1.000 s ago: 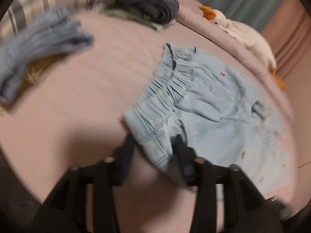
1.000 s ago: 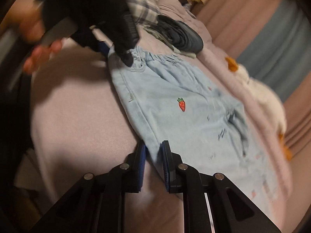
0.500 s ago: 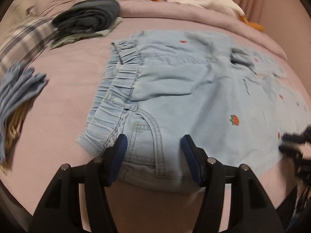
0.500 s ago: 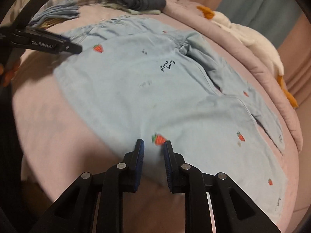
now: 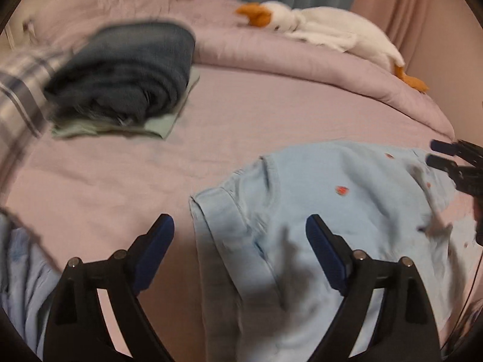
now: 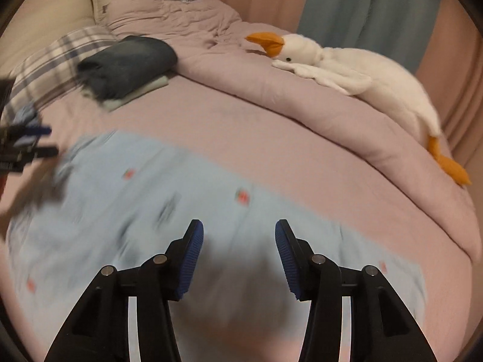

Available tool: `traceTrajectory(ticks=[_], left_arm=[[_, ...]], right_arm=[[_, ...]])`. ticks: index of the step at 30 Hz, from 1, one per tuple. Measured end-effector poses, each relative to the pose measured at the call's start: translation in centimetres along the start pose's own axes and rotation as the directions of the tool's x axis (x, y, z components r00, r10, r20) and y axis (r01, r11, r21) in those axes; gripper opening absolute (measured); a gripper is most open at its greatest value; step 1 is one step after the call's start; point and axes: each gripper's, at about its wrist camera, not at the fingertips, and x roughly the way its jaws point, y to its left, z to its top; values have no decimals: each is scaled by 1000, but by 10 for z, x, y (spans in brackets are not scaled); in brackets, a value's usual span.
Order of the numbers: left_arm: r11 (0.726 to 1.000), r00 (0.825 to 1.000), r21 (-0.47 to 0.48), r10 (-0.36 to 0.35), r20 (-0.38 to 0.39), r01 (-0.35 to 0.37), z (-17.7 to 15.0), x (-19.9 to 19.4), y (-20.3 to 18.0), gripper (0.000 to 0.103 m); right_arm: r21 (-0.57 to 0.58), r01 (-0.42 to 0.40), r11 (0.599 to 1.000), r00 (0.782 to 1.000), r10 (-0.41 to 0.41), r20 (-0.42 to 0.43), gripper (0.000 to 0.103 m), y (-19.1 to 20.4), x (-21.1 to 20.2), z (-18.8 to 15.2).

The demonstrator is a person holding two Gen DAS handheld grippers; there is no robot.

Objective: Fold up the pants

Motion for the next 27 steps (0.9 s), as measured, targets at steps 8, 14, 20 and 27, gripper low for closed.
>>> traceTrajectory(ticks=[8,14,20,27], left_arm=[[980,965,-31,-201,-167,198,21,55,18,88],[977,962,13,-208,-175,213,24,50,9,43],[995,999,93,-43,27,40,27,12,-15,33],[963,981,190,192,-3,-188,13,46,-12,55]], right_arm=[[-144,-160,977,970,128,-205,50,6,94,37],[-180,-193,964,951,139,-276,26,16,119,29],[-360,-46,932,988,-11,-154,5,57,90,21],[-350,179,920,976,-211,-55,5,75,119,33]])
